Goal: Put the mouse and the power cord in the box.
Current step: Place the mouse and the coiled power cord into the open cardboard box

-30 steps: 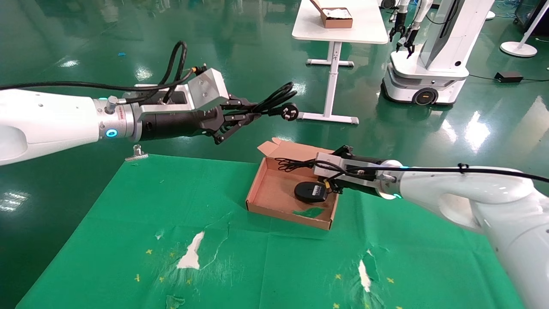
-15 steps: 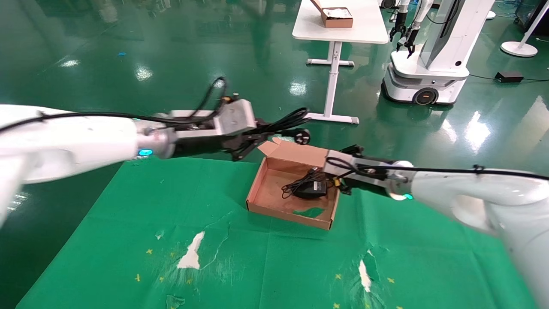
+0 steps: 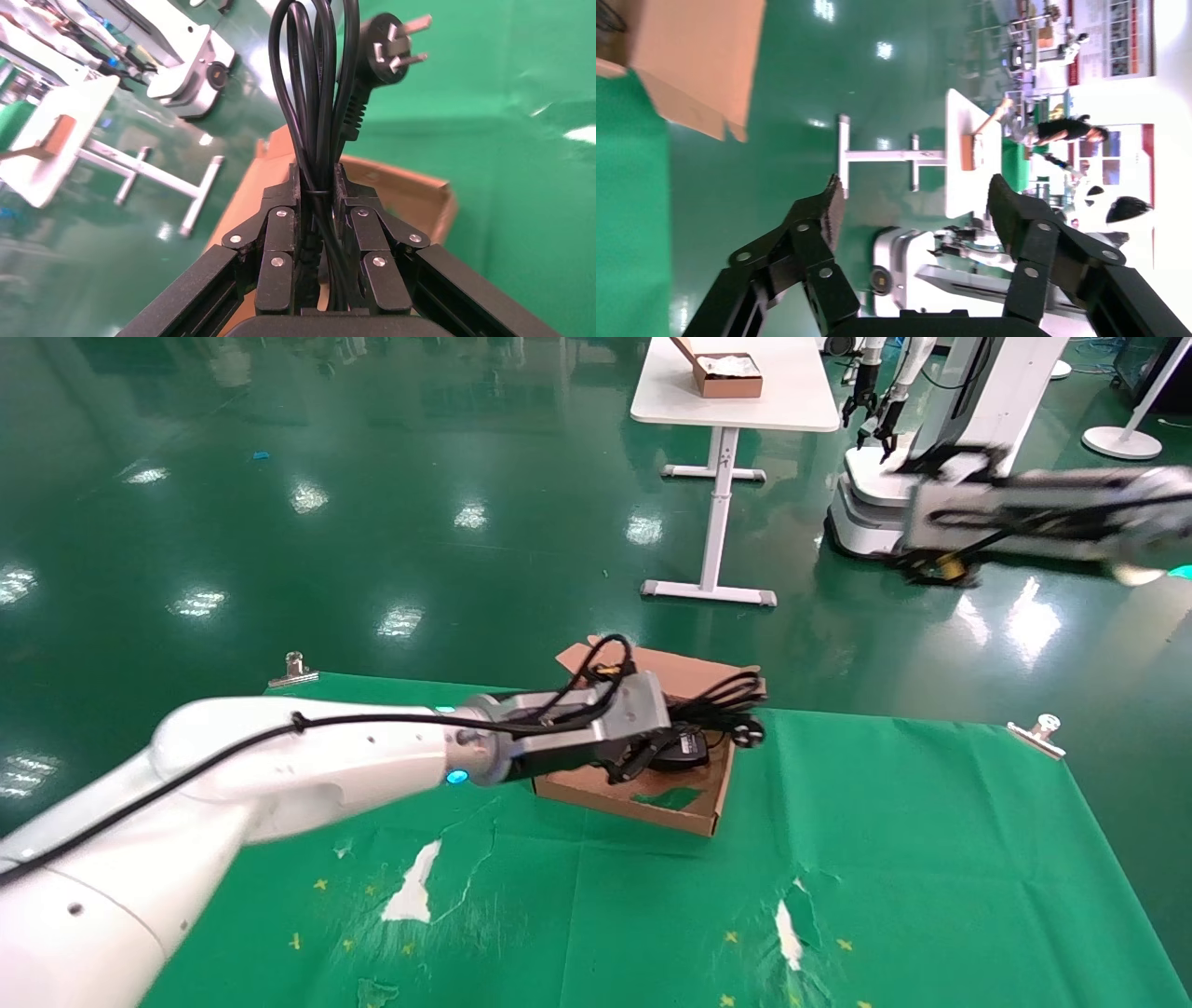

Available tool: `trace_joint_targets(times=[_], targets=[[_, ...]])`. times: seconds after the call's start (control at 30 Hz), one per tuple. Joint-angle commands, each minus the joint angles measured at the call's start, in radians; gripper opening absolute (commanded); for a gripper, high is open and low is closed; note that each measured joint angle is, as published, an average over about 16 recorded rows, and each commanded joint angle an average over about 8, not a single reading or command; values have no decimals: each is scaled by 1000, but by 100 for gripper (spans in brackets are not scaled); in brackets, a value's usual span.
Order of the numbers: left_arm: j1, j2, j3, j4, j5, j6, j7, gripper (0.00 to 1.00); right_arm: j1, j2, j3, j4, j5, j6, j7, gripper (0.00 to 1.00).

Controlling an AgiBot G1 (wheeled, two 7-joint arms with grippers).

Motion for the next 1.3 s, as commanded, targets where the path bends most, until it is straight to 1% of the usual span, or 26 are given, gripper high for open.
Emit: trace_joint_targets(times=[0.03,0.3,0.47,0.7,1.0,1.03,1.07,1.27,1.3], targets=[[16,-1,37,-22,-27,-19,-21,0,31,22,-5,-1,-7,-24,-11,100],[34,-2,175,-40,-86,-95,-139,0,52,22,-6,-31,-9,-60,-28,100],[34,-1,247,-51,-114,-157,-188,0,57,20,-5,-45,-7,-68,-38,100],[29,-1,339,-64,-143,-243,-217,0,63,17,-3,-58,-4,-74,-50,100],[26,0,421,-62,-201,-333,-236,0,67,15,-2,-70,-2,-78,-60,100],[25,0,429,-59,-206,-345,-237,2,67,15,-1,-71,-2,-79,-61,100],[24,0,436,-55,-210,-357,-238,10,67,15,-1,-72,-2,-79,-61,100],[21,0,471,-40,-224,-414,-242,85,69,16,-1,-75,-2,-80,-64,100],[21,0,475,-40,-225,-418,-242,95,69,16,-1,-76,-2,-81,-64,100]])
